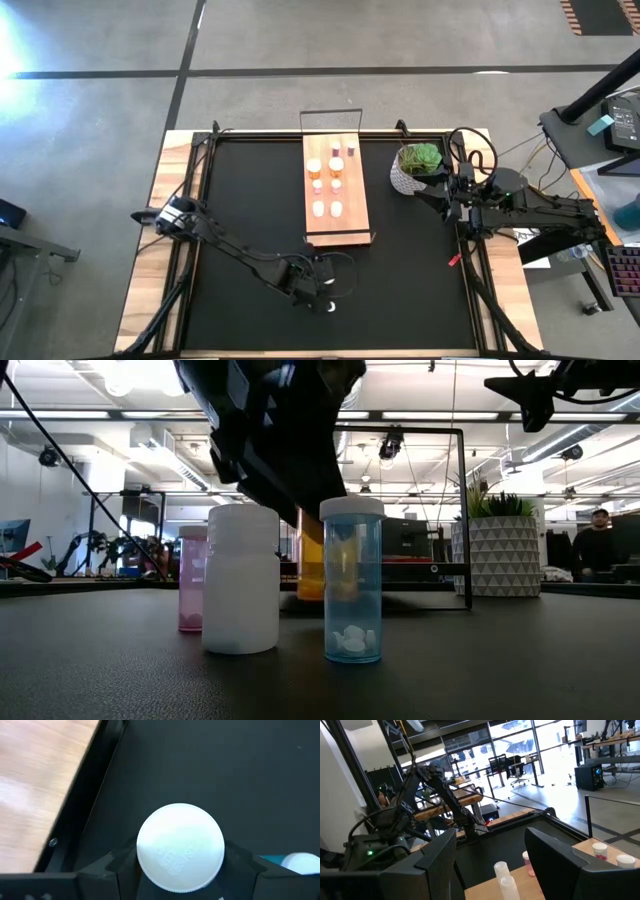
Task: Pick and place medicine bottles onto shelf by color
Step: Move the orange pill bottle to the bottom middle of the table
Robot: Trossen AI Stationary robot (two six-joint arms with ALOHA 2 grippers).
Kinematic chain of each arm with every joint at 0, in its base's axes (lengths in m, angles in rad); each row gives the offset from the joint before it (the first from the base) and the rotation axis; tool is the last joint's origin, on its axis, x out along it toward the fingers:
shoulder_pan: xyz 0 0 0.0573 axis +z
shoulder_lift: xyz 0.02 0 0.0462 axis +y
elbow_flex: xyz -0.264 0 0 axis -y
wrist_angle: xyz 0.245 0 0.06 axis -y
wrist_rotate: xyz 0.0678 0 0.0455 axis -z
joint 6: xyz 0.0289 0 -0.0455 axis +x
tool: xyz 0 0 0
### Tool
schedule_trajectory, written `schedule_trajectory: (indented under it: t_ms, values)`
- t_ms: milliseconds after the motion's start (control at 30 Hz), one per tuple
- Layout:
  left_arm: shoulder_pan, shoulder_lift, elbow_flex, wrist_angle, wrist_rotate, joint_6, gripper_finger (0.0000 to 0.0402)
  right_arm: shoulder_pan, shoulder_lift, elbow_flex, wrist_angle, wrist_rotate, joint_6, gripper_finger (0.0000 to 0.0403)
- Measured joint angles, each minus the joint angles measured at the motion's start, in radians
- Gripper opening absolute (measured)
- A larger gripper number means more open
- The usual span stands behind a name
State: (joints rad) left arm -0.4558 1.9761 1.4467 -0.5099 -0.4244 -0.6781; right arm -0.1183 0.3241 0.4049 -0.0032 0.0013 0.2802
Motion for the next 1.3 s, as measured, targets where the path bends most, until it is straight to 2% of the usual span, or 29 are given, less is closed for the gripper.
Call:
schedule_trajectory:
  t_ms: [400,567,900,1300]
  values:
    - [0.005,0.017,-0.042,0.085,0.001,-0.045,0.019,0.0,0.0,0.0,0.0,0.0,0.0,0.0226]
    - [0.005,0.015,-0.06,0.09,0.005,-0.099,0.019,0.0,0.0,0.0,0.0,0.0,0.0,0.0226]
    - [0.005,0.011,-0.054,0.082,0.011,-0.108,0.0191,0.0,0.0,0.0,0.0,0.0,0.0,0.0226]
    - [0.005,-0.041,-0.04,0.082,0.011,-0.101,0.0277,0.0,0.0,0.0,0.0,0.0,0.0,0.0226]
